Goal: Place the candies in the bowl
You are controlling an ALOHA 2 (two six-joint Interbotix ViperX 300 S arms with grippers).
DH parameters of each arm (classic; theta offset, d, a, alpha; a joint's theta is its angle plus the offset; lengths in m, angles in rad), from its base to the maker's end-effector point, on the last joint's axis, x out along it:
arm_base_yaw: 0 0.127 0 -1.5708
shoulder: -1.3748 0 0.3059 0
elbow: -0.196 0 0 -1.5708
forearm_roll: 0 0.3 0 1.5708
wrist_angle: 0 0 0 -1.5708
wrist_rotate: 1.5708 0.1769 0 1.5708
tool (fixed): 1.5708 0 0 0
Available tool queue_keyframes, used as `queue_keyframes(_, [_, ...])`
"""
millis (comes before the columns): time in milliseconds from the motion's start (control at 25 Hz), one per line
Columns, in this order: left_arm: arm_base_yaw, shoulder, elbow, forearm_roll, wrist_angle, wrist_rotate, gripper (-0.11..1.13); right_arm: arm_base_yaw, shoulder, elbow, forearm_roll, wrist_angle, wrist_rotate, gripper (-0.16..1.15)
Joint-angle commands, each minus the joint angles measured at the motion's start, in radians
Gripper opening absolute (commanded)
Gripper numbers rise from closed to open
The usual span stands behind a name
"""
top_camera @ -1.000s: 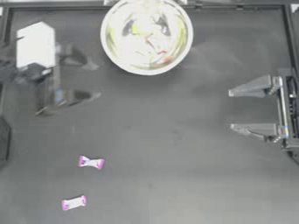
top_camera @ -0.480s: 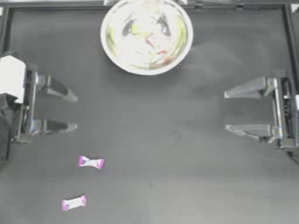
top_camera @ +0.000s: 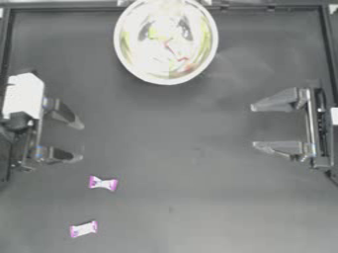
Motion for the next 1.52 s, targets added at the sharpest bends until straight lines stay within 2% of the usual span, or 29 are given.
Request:
queue_keyframes(40, [-0.048, 0.078, -0.015, 0.034, 0.000, -0.006, 0.97, 0.000, 0.008, -0.026, 0.011, -0.009, -0.002, 1.00])
queue_keyframes(200, [-0.095, 0.163, -0.040, 0.054, 0.000, -0.008, 0.98, 0.000, 0.012, -0.026, 0.011, -0.014, -0.002, 1.00])
queue_keyframes(440, [-0.150, 0.275, -0.077, 0.055, -0.005, -0.009, 0.98, 0.000, 0.025, -0.023, 0.011, -0.026, 0.000, 1.00])
queue_keyframes(840, [-0.164, 0.454, -0.135, 0.064, -0.005, -0.011, 0.98, 0.000, 0.028, -0.020, 0.011, -0.032, -0.002, 1.00])
queue_keyframes(1080, [-0.183, 0.508, -0.155, 0.071, -0.003, -0.037, 0.98, 0.002, 0.028, -0.020, 0.011, -0.032, 0.000, 1.00])
queue_keyframes(1200, [-0.210, 0.522, -0.164, 0.114, -0.003, -0.089, 0.98, 0.002, 0.028, -0.020, 0.011, -0.032, 0.000, 1.00])
queue_keyframes(1400, [-0.255, 0.561, -0.186, 0.227, 0.008, -0.207, 0.97, 0.000, 0.028, -0.021, 0.011, -0.038, 0.000, 1.00])
queue_keyframes(1520, [-0.272, 0.589, -0.198, 0.270, 0.032, -0.256, 0.97, 0.000, 0.026, -0.021, 0.011, -0.038, -0.002, 1.00])
